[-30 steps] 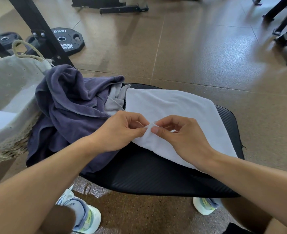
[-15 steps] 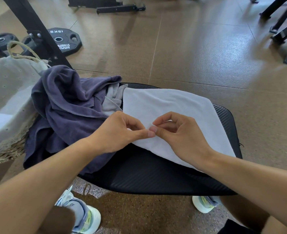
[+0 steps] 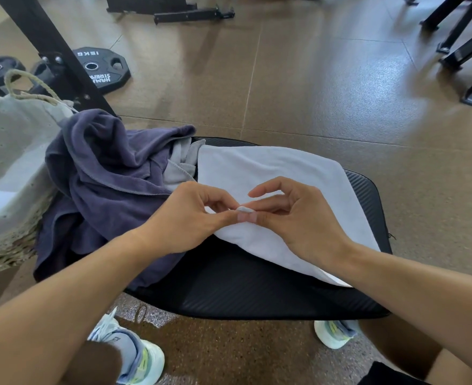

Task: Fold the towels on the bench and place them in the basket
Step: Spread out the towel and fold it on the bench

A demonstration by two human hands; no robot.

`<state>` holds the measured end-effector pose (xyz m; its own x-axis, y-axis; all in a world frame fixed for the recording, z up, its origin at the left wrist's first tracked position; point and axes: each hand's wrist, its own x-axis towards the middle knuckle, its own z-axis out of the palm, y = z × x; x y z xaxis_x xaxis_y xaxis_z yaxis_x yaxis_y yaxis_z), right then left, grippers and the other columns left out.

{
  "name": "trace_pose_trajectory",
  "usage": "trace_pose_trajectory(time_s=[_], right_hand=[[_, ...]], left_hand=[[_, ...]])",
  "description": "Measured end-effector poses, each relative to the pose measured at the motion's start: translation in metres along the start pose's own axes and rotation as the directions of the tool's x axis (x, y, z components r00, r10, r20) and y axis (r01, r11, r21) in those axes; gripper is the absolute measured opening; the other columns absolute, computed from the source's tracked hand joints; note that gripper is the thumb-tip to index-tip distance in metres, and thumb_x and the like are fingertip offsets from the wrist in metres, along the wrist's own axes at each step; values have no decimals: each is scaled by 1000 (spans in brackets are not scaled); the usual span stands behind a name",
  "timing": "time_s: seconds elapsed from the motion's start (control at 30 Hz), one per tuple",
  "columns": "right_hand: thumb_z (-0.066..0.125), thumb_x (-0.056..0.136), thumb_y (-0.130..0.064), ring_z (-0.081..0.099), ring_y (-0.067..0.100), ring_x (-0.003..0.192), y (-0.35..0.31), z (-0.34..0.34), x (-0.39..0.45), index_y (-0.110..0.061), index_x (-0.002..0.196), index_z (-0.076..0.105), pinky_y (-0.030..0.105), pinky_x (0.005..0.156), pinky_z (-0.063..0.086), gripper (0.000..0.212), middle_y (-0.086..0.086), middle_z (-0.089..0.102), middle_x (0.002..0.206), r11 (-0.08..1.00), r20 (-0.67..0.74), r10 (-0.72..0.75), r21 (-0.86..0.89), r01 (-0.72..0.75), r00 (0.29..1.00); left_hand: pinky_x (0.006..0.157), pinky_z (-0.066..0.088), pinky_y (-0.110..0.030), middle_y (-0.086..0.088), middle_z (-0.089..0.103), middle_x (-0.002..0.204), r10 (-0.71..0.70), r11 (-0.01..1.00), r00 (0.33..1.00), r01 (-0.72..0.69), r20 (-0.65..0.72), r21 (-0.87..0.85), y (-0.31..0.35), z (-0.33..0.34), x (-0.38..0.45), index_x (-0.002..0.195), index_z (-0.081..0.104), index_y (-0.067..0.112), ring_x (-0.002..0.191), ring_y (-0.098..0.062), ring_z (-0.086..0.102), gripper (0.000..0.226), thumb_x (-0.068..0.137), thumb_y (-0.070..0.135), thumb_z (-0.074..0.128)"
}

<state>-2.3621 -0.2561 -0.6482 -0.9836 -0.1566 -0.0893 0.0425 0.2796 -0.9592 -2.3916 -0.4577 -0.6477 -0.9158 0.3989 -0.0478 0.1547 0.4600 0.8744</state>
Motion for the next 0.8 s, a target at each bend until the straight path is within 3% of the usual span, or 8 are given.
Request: trace_pose_trajectory(time_s=[0.1, 0.2, 0.37, 0.47, 0.57, 0.7, 0.8], right_hand=[[88, 78, -19, 74, 6, 87, 2, -4, 4, -30, 97, 71, 34, 93, 57, 28, -12, 79, 87, 997, 12, -8, -73, 9, 1000], [89, 75, -22, 72, 5, 85, 2, -14, 9, -36, 98, 70, 30, 89, 56, 33, -11, 76, 88, 969, 61, 5, -245, 10, 998], [83, 79, -38, 66, 5, 94, -4, -45, 21, -39, 92, 68, 29, 89, 50, 21, -14, 73, 95, 832, 84, 18, -554, 32, 996], [84, 77, -41, 62, -4, 78, -10, -71, 29, -31, 86, 74, 22, 75, 44, 17, -17, 70, 79, 824, 0, 10, -567, -8, 1000], [87, 72, -44, 55, 0, 60, -14, -96, 35, -25, 76, 75, 23, 62, 41, 22, -8, 69, 68, 845, -71, 19, -531, -54, 997], [90, 71, -36, 56, 3, 59, -21, -124, 35, -23, 71, 73, 24, 59, 43, 21, -3, 70, 68, 873, -127, 9, -483, -70, 992], [91, 69, -30, 55, 0, 57, -22, -136, 36, -21, 70, 73, 18, 57, 42, 20, -13, 68, 63, 908, -182, -31, -417, -49, 983]], left_hand=[[67, 41, -8, 3, 75, 77, 15, 1000, 1000, -15, -17, 7, -2, 1, 1, 82, 78, 18, 68, 3, 60, 12, 85, 29, 77], [66, 41, -13, 3, 71, 73, -22, 999, 987, 18, -162, -28, -4, -1, 5, 83, 75, 19, 66, -1, 56, 6, 88, 23, 76], [76, 54, -49, -11, 73, 82, -150, 978, 927, 88, -344, -189, -12, -12, 12, 87, 73, 26, 69, -18, 57, 19, 85, 44, 75], [81, 56, -63, -10, 75, 86, -196, 961, 899, 96, -391, -261, -12, -18, 13, 90, 73, 24, 74, -23, 63, 16, 89, 39, 73], [90, 57, -51, 2, 78, 84, -179, 962, 873, 58, -453, -267, -7, -24, 14, 87, 74, 27, 80, -15, 67, 6, 93, 30, 72], [69, 48, -20, 17, 71, 71, -117, 973, 813, -22, -571, -229, 0, -33, 17, 85, 72, 27, 68, 1, 59, 8, 93, 30, 71], [69, 45, -22, 18, 67, 67, -146, 953, 766, -60, -626, -296, 6, -40, 20, 81, 72, 29, 64, 1, 55, 12, 93, 29, 71]])
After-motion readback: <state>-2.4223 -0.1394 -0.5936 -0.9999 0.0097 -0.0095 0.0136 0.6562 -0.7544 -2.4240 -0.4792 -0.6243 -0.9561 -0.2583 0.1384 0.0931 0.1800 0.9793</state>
